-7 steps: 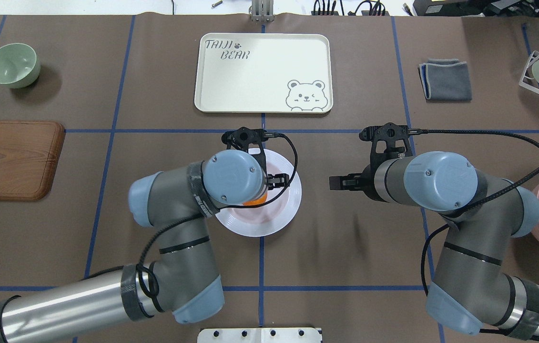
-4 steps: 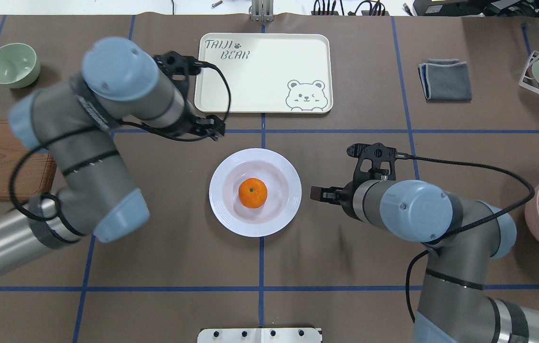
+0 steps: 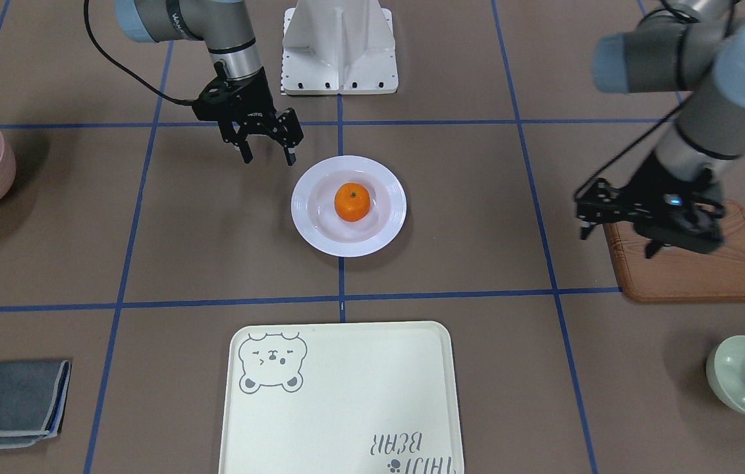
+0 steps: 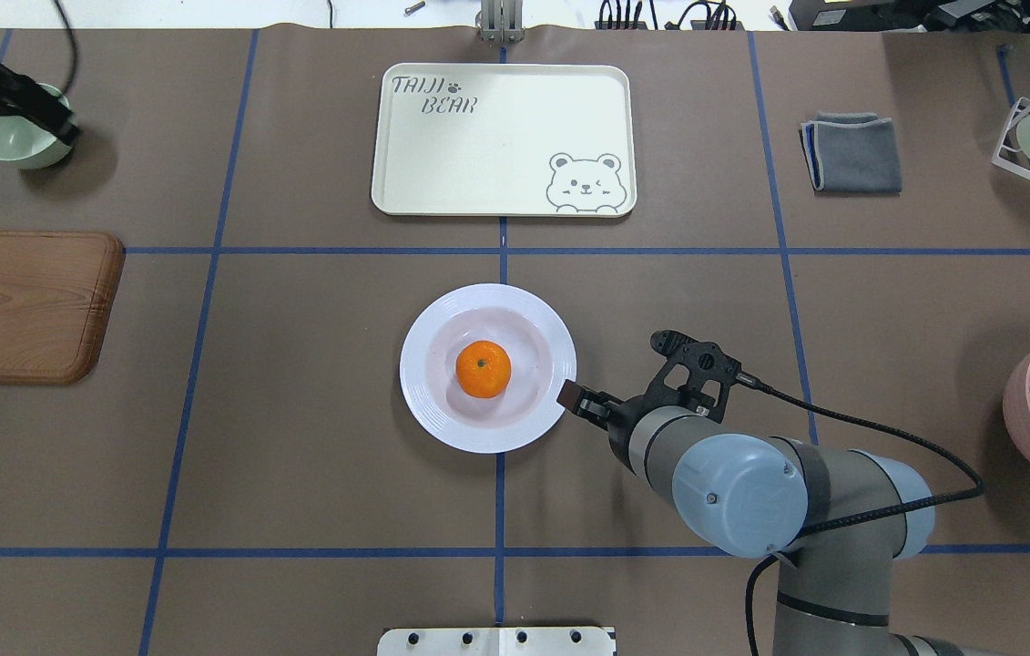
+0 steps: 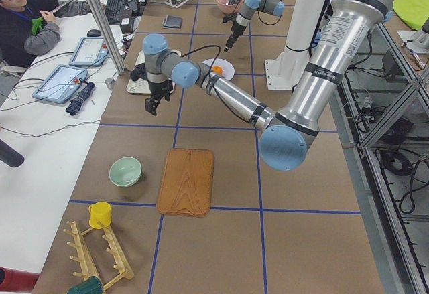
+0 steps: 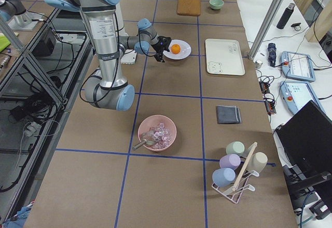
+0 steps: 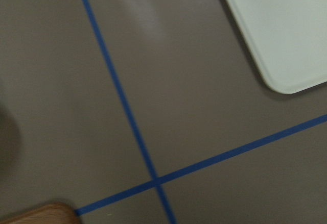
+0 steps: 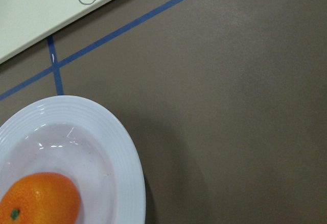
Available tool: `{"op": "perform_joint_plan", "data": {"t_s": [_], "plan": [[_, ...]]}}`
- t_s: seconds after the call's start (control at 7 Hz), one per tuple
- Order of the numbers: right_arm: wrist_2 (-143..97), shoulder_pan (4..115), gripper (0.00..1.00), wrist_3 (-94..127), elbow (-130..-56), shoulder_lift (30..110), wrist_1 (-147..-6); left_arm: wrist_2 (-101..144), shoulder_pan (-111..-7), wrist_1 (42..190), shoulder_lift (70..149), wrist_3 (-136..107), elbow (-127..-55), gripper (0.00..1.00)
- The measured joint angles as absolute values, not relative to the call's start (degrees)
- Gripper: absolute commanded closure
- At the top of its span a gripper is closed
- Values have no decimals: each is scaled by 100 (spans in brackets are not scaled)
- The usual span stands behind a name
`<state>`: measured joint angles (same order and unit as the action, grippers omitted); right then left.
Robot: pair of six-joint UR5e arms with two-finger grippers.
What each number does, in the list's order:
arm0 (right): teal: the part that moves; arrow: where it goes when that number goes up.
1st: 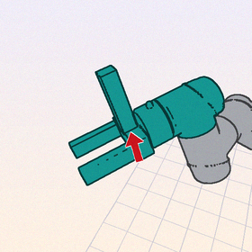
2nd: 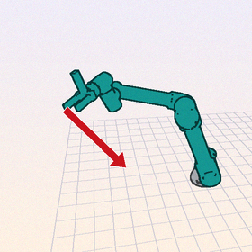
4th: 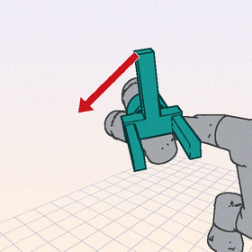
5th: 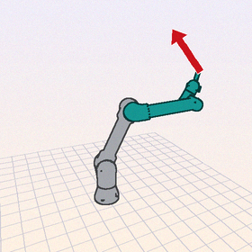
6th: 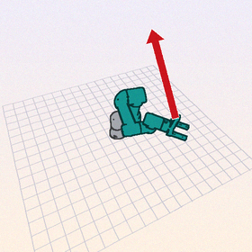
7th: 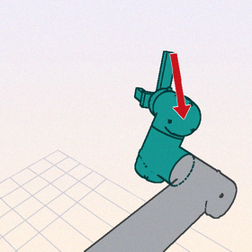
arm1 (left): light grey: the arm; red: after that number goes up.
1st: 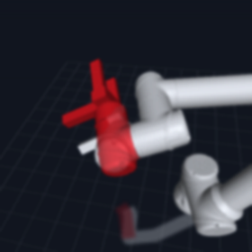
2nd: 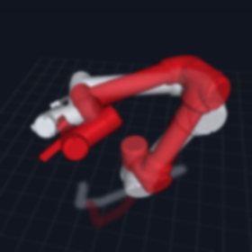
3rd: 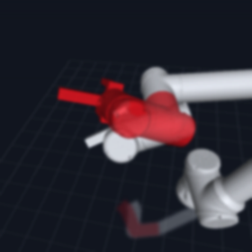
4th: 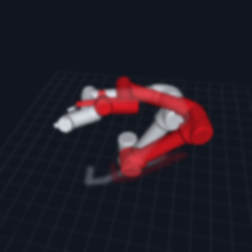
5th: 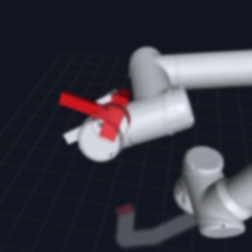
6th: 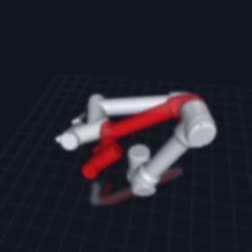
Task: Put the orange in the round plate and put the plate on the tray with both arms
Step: 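Release the orange and withdraw the left arm while the right gripper nears the plate, then lower the right gripper onto the plate rim nearest it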
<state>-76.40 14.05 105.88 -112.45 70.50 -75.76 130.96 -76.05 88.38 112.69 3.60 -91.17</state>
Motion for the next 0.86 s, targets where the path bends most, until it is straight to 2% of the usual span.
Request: {"op": "perform_joint_plan", "data": {"t_s": [0.29,0.86], "plan": [[-7565,1343,4,11057,-11157,6894,-7574,13397,-9025,8841,11044,2142,-7787,2],[-7226,1257,4,11785,-10695,6511,-7481,13459,-9630,9181,10386,1184,-7316,2]]}}
